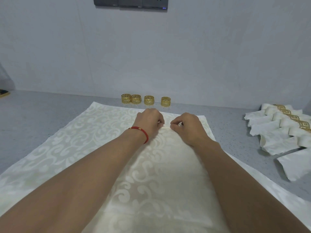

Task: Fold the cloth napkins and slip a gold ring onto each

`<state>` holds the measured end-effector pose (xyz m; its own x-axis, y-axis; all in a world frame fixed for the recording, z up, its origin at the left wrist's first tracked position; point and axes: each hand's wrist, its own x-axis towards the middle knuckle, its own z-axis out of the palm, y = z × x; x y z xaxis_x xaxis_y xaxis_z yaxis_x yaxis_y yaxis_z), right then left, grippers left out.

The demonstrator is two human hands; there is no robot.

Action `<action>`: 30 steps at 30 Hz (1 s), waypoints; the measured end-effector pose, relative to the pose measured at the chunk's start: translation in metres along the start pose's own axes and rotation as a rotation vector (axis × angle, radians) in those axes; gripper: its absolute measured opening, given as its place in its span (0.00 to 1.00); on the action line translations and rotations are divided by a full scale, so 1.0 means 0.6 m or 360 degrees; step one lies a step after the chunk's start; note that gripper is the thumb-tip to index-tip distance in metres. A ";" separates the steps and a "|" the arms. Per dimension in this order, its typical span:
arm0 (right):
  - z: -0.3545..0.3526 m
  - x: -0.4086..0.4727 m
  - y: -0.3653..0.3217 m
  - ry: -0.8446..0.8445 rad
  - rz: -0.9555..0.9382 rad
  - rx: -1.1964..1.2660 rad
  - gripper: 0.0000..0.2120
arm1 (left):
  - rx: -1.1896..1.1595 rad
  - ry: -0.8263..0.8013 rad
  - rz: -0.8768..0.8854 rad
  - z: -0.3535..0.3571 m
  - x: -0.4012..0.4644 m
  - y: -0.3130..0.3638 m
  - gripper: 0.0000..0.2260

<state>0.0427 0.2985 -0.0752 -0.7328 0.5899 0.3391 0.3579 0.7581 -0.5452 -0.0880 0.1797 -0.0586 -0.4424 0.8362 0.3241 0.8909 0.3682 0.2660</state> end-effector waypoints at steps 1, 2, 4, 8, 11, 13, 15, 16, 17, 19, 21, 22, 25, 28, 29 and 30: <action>-0.002 0.000 -0.001 -0.0025 -0.0036 -0.0094 0.04 | 0.0053 0.0024 0.0022 -0.001 -0.002 0.000 0.10; -0.004 0.000 -0.002 -0.0031 -0.0062 -0.0165 0.05 | 0.0118 0.0056 0.0056 0.000 -0.004 0.002 0.10; -0.008 -0.002 -0.008 -0.0008 -0.0106 -0.0241 0.05 | 0.0242 0.0102 0.0154 0.001 -0.007 0.003 0.09; -0.023 -0.003 -0.020 -0.0048 -0.0317 -0.0518 0.07 | 0.0489 0.0167 0.0370 -0.006 -0.014 0.004 0.10; -0.038 0.006 -0.036 -0.0277 -0.0376 -0.0684 0.11 | 0.0604 0.0097 0.0527 -0.017 -0.019 0.002 0.12; -0.045 0.012 -0.040 -0.0438 -0.0274 -0.0684 0.13 | 0.0405 -0.0054 0.0439 -0.027 -0.025 0.001 0.14; -0.045 0.016 -0.036 -0.0476 -0.0139 -0.0579 0.10 | 0.0004 -0.0155 0.0190 -0.035 -0.032 0.000 0.14; -0.043 0.016 -0.032 -0.0448 -0.0104 -0.0515 0.09 | -0.0169 -0.0141 0.0088 -0.036 -0.036 0.001 0.12; -0.041 0.015 -0.028 -0.0404 -0.0097 -0.0452 0.08 | -0.0288 -0.0086 0.0009 -0.035 -0.037 0.000 0.11; -0.039 0.007 -0.024 -0.0319 -0.0100 -0.0378 0.08 | -0.0441 0.0048 -0.0112 -0.027 -0.039 -0.004 0.11; -0.042 0.000 -0.026 -0.0274 -0.0089 -0.0410 0.08 | -0.0465 0.0057 -0.0143 -0.020 -0.040 -0.003 0.11; -0.044 -0.002 -0.028 -0.0275 -0.0091 -0.0476 0.08 | -0.0455 0.0020 -0.0147 -0.018 -0.039 -0.004 0.11; -0.044 -0.004 -0.033 -0.0309 -0.0071 -0.0623 0.07 | -0.0358 -0.0083 -0.0181 -0.025 -0.033 -0.002 0.08; -0.043 -0.011 -0.037 -0.0339 -0.0178 -0.0768 0.04 | -0.0089 -0.0101 -0.0085 -0.032 -0.034 0.002 0.04; -0.043 -0.014 -0.036 -0.0322 -0.0265 -0.0853 0.04 | 0.0021 -0.0131 -0.0035 -0.034 -0.035 0.005 0.04; -0.043 -0.020 -0.036 -0.0279 -0.0367 -0.0959 0.05 | 0.0151 -0.0150 0.0048 -0.037 -0.038 0.009 0.05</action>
<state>0.0585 0.2823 -0.0479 -0.8944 0.3785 0.2384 0.4041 0.9122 0.0676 -0.0752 0.1536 -0.0442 -0.4076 0.8803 0.2429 0.9114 0.3754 0.1688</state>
